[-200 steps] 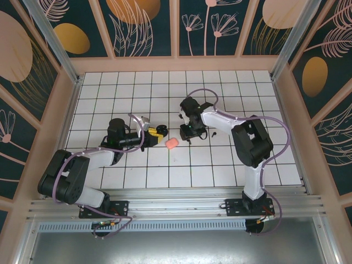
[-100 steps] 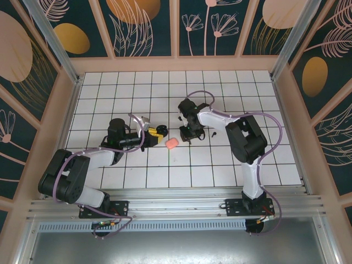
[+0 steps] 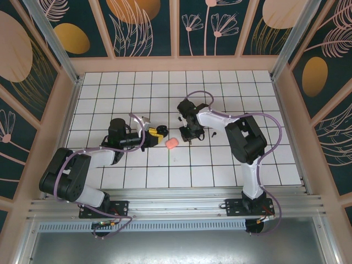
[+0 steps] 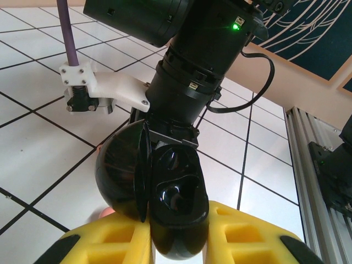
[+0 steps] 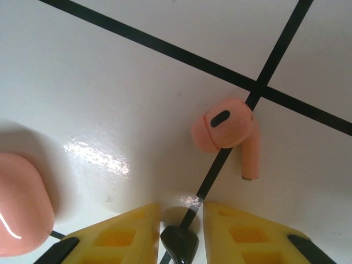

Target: Insert wireless bluetooth earbuds into charging case

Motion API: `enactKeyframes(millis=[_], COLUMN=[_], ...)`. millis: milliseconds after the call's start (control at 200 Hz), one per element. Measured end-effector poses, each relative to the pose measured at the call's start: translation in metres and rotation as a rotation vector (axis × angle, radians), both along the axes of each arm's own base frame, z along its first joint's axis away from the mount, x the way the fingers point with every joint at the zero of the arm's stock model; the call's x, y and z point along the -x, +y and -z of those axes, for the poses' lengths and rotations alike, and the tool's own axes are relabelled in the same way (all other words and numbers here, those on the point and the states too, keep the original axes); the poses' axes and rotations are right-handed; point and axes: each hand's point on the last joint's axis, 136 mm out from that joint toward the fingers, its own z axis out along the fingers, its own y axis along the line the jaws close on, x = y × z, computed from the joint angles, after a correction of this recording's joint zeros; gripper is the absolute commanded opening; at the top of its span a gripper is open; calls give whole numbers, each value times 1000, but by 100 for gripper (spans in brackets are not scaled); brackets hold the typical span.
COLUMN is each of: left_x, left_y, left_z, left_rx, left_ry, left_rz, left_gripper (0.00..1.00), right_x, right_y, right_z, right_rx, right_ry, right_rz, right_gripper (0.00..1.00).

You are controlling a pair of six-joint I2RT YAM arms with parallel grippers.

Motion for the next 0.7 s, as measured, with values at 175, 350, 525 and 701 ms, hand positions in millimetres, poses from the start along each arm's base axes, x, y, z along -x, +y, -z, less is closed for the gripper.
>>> enactKeyframes(millis=[175,350,525,701], left_x=[-1,0,0,0], left_y=[0,0,-1,-1], left_z=[-1,-1,-2,-2], left_rx=[1,3,7,7], left_ry=[-3,0,8,8], left_rz=[0,2,6,6], left_gripper=[22,22,22,22], right_x=[2,2,2,6], right_y=[1,0,-2,-4], right_z=[0,1,0,0], right_rx=[2,16,23,27], right_ry=[2,-5,-8,-3], right_rz=[2,4,6,7], right_gripper=[33,29,25,22])
